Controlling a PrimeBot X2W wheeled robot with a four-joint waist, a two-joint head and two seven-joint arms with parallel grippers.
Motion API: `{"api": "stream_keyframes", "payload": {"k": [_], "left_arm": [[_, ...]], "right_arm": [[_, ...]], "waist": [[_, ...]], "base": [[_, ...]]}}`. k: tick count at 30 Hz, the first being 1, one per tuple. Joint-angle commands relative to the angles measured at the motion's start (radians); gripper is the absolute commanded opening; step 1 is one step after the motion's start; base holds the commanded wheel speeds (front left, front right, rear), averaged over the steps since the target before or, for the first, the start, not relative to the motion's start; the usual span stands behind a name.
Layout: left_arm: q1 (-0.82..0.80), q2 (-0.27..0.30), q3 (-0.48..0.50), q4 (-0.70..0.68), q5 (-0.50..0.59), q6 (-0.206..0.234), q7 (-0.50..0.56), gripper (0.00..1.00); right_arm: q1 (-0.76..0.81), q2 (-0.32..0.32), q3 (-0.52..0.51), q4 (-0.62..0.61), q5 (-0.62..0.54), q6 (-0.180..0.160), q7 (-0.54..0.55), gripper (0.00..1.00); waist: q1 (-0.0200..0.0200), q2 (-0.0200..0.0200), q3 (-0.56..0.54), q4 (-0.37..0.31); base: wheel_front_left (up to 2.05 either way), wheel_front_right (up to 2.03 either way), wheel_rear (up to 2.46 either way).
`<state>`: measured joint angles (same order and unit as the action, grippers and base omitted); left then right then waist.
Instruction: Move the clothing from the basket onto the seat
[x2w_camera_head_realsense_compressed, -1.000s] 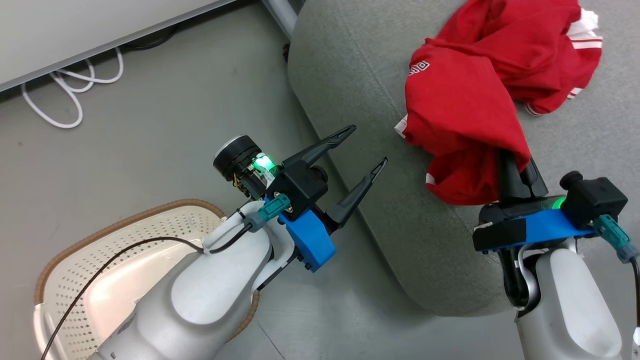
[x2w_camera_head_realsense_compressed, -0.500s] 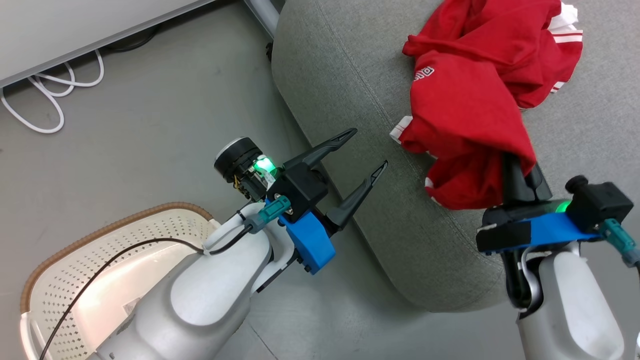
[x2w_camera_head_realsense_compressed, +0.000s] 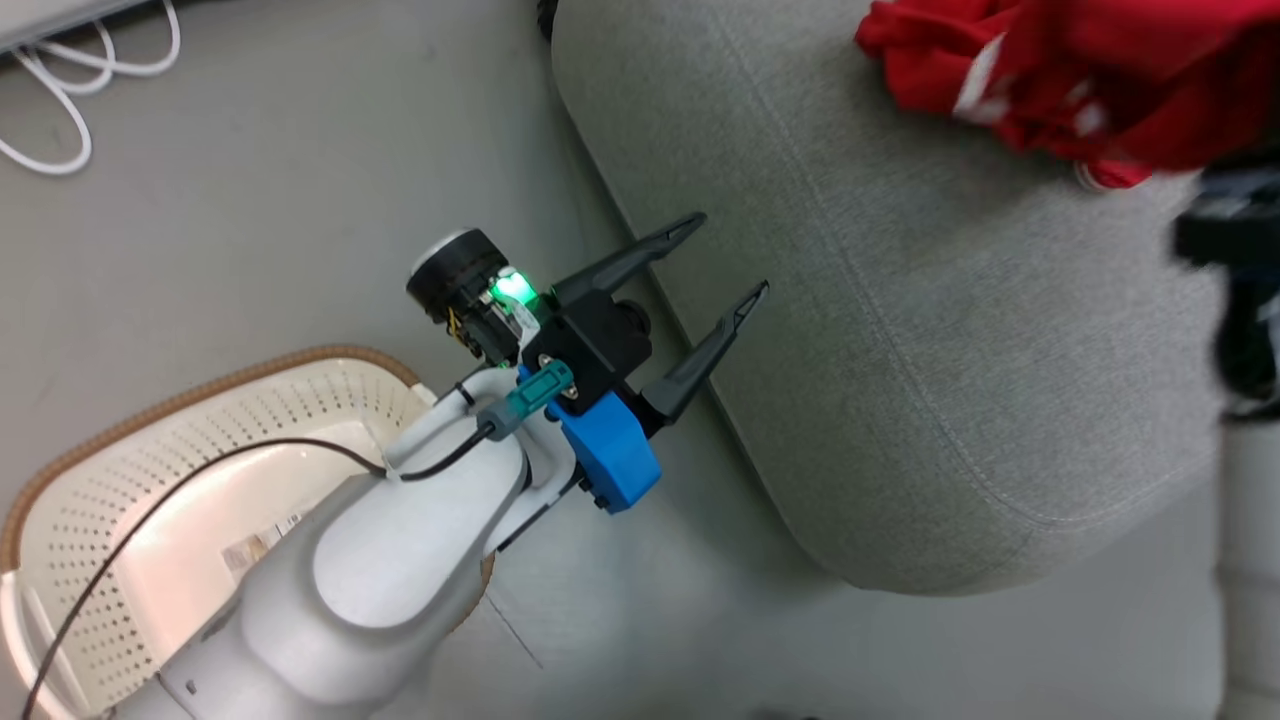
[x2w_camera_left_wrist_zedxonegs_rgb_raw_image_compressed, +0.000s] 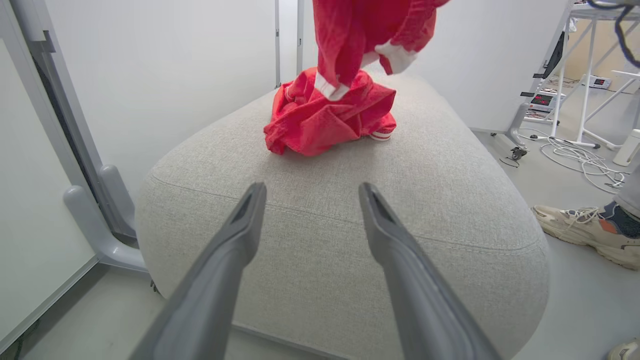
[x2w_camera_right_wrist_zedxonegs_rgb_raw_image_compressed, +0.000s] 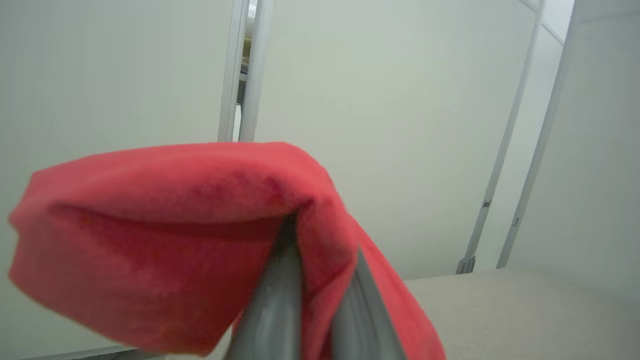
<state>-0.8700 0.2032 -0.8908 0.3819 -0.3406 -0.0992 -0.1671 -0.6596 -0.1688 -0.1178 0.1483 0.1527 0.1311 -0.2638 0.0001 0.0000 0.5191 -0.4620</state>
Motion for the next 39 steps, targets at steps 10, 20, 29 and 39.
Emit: {"api": "stream_keyframes", "payload": {"k": [10, 20, 29, 39], "left_arm": [[-0.085, 0.062, 0.009, -0.068, 0.033, 0.016, 0.048, 1.0], [-0.133, 0.083, -0.003, -0.114, 0.054, 0.015, 0.069, 1.0], [-0.134, 0.076, -0.01, -0.104, 0.045, 0.022, 0.052, 1.0], [-0.114, 0.06, -0.014, -0.074, 0.031, 0.032, 0.011, 1.0]], "right_arm": [[-0.242, -0.174, -0.252, 0.028, 0.008, -0.001, -0.001, 0.0], [-0.286, -0.216, -0.347, 0.283, 0.003, -0.001, -0.001, 0.0], [-0.23, -0.158, -0.336, 0.405, -0.024, -0.001, -0.001, 0.0], [-0.15, -0.169, -0.286, 0.411, 0.021, -0.001, -0.001, 1.0]], "waist": [[-0.0001, 0.0, 0.192, 0.038], [-0.0001, 0.0, 0.303, 0.062], [-0.0001, 0.0, 0.308, 0.08], [-0.0001, 0.0, 0.25, 0.094]], "base": [[0.0, 0.0, 0.0], [0.0, 0.0, 0.0], [0.0, 0.0, 0.0], [0.0, 0.0, 0.0]]}}
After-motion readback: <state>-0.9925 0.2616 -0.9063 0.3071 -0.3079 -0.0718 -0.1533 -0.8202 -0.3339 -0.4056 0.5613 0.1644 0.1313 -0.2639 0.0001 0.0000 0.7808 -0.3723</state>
